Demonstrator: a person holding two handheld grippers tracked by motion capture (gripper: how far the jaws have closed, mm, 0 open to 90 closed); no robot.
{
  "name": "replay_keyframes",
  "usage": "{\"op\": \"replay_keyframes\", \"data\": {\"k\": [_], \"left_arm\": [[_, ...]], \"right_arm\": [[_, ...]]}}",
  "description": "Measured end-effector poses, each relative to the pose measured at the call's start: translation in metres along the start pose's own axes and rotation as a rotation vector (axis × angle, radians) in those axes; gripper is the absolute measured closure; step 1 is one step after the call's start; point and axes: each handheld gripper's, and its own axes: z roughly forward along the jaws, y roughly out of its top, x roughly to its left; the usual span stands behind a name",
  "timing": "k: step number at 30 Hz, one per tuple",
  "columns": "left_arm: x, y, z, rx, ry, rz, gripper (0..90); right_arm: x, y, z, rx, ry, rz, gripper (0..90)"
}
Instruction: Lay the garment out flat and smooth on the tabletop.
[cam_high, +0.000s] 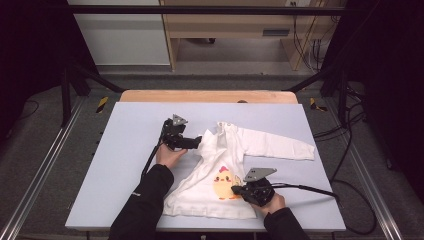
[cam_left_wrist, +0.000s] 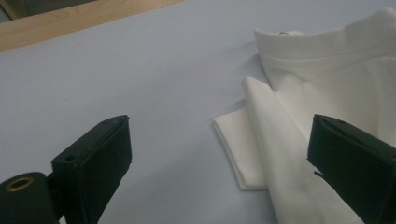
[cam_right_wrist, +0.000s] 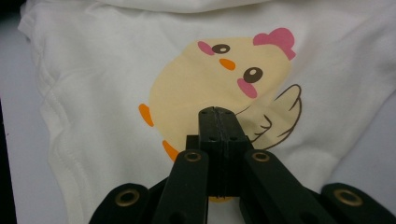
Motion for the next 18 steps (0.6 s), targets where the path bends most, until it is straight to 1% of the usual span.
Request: {"op": "replay_keyframes", "data": {"k": [3,6,8,11,13,17,18], "left_arm": [[0.001,-0.002,0.008,0.013,0.014,-0.006,6.0],[0.0,-0.003,0.014,0.034,0.026,0.001,6.4],[0.0,-0.005,0.017,0.05,0.031,0.004,8.2],[0.001,-0.007,0.021,0.07,0.034,0.0,13.5],[0.0,-0.008,0.022,0.076,0.025,-0.002,17.4],[-0.004,-0.009,0.025,0.09,0.009,0.016,27.2],[-0.005,-0.009,0.026,0.089,0.001,0.011,30.1]], "right_arm": [[0.0,0.0,0.0,0.0,0.0,0.0,90.0],[0.0,0.0,0.0,-0.002,-0.002,-0.003,90.0],[0.0,0.0,0.0,-0.002,-0.001,-0.003,90.0],[0.0,0.0,0.0,-0.003,-0.002,-0.003,90.0],[0.0,0.0,0.0,-0.001,-0.001,-0.003,90.0],[0.0,0.0,0.0,-0.002,-0.001,-0.003,90.0],[0.0,0.0,0.0,-0.002,-0.002,-0.003,90.0]]}}
